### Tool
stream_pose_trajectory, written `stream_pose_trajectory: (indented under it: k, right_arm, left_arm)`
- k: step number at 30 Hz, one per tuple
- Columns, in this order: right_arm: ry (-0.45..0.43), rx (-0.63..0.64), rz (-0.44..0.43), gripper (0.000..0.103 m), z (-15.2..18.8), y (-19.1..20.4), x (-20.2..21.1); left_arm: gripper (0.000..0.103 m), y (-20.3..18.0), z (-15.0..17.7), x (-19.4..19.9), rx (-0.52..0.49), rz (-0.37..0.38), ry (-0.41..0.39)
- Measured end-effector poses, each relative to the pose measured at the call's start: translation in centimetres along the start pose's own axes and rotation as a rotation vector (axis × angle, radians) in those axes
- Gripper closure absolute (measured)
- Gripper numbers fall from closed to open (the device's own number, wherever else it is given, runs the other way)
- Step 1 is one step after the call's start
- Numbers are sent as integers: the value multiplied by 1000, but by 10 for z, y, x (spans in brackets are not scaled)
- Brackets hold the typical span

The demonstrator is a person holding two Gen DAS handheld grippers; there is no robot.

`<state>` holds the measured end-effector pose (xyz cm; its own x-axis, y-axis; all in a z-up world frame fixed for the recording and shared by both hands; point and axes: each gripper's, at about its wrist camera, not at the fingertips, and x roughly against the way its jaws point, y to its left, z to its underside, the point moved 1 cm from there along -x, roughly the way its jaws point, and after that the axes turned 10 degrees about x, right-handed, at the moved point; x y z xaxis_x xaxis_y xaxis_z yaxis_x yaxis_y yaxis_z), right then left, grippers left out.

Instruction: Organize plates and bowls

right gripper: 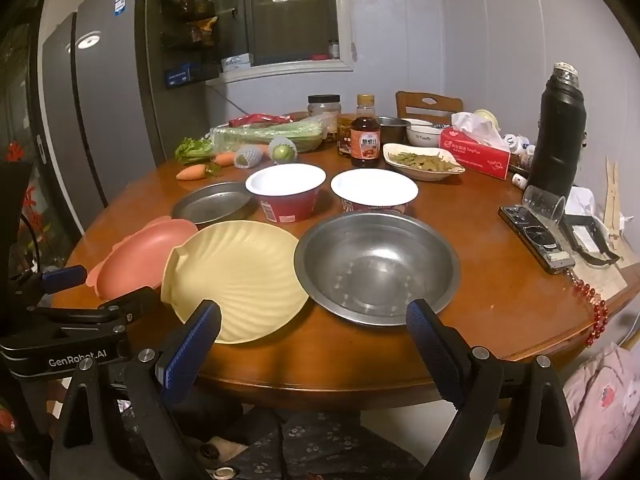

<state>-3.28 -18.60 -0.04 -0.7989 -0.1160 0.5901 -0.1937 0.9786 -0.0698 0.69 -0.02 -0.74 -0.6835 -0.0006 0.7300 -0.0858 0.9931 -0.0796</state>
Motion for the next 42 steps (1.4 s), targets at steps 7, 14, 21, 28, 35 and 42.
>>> stream_pose_trajectory:
  k: [7, 14, 21, 28, 35, 42]
  right_arm:
    - [-3, -2, -11, 9, -1, -2, 3]
    - [0, 14, 5, 9, -1, 5, 1]
    - [13, 6, -1, 9, -1, 4, -1]
    - [25, 6, 2, 9, 1, 4, -5]
    - [33, 12, 9, 9, 2, 5, -7]
    - [36, 8, 10, 9, 3, 5, -7]
  left_arm:
    - [1, 0, -1, -2, 5, 5, 4]
    - [1, 0, 1, 1, 5, 14, 1]
    - [1, 0, 2, 2, 5, 17, 0]
    - [1, 0, 2, 3, 3, 19, -1]
    - [1, 0, 1, 5, 4, 21, -6]
    - [1, -1, 1, 5, 4, 21, -2]
